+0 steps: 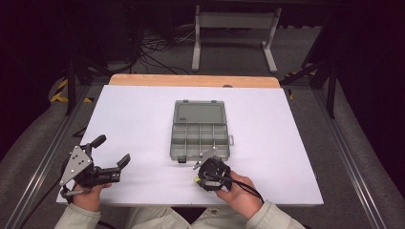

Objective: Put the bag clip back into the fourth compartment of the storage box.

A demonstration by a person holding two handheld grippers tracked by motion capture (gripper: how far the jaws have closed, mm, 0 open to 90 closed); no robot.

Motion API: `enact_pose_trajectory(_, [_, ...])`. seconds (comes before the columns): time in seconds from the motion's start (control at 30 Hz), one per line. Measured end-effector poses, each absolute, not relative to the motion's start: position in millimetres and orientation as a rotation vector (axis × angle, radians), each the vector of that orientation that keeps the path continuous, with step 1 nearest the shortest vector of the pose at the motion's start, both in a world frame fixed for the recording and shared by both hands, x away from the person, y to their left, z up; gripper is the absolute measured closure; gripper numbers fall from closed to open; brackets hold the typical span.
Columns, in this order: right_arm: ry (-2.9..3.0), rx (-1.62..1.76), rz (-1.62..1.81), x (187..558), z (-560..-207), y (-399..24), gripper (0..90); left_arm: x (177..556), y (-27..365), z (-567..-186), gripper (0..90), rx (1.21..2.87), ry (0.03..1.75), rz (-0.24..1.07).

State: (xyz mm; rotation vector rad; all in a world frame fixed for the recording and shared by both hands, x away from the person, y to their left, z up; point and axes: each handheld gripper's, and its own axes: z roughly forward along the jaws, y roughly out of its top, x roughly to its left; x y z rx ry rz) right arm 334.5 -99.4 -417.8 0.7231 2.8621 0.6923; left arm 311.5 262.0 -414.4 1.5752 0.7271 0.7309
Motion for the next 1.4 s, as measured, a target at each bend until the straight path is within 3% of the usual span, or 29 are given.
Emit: enact_pose_trajectory(1.4, [2.722,0.750,0.885,362.3,-346.2,-135.2,77.9,312.0,261.8,-414.8,0.2,1.578,0.729,0.728])
